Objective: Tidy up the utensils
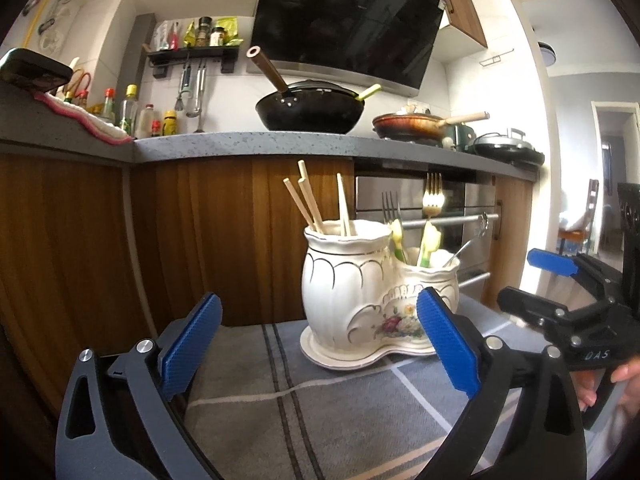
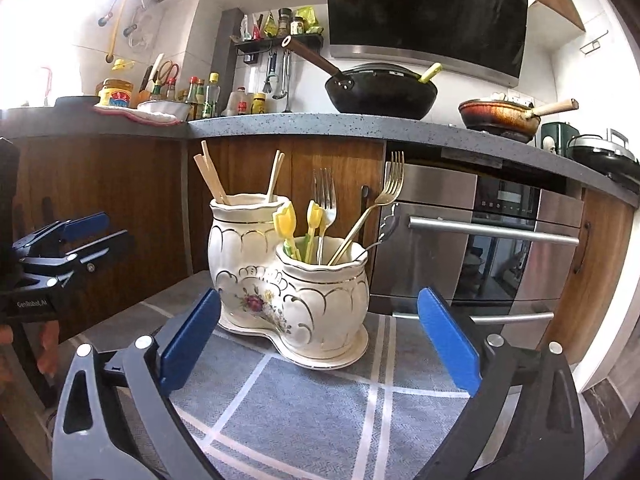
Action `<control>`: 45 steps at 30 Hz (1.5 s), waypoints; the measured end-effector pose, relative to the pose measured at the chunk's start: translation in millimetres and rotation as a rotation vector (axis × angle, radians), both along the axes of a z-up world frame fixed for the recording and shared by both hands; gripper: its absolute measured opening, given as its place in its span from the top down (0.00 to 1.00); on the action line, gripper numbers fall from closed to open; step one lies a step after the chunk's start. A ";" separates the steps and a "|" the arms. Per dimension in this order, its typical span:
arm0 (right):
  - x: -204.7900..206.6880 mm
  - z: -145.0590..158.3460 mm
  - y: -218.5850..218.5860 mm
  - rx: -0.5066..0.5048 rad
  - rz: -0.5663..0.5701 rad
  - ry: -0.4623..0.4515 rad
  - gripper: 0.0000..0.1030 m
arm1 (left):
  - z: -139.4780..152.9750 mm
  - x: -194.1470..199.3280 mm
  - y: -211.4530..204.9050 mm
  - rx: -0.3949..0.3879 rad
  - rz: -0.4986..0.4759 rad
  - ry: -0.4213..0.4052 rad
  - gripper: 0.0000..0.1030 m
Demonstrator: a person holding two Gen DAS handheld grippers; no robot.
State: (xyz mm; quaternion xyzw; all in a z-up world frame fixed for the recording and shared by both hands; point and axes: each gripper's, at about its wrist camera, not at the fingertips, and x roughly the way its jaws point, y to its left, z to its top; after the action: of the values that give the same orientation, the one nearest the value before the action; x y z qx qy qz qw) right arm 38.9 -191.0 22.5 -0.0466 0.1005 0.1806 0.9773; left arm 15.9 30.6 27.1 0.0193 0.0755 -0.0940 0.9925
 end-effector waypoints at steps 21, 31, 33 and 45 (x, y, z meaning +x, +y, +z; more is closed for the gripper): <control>2.8 0.9 -7.4 0.038 -0.020 0.016 0.06 | -3.3 2.9 -6.5 0.023 0.015 0.015 0.05; 3.5 -0.3 -7.3 0.038 -0.028 0.024 0.06 | -3.2 2.2 -6.1 0.022 0.020 0.012 0.05; 3.4 -0.4 -7.2 0.036 -0.027 0.023 0.06 | -3.2 2.2 -6.1 0.023 0.020 0.012 0.05; 4.1 -0.2 -6.8 0.031 -0.027 0.023 0.06 | -3.4 1.4 -5.9 0.022 0.020 0.013 0.05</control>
State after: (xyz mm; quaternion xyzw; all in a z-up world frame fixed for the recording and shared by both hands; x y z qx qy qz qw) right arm 43.0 -197.8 22.4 -0.0282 0.1095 0.1692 0.9791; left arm 17.3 24.7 23.8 0.0290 0.0830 -0.0834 0.9926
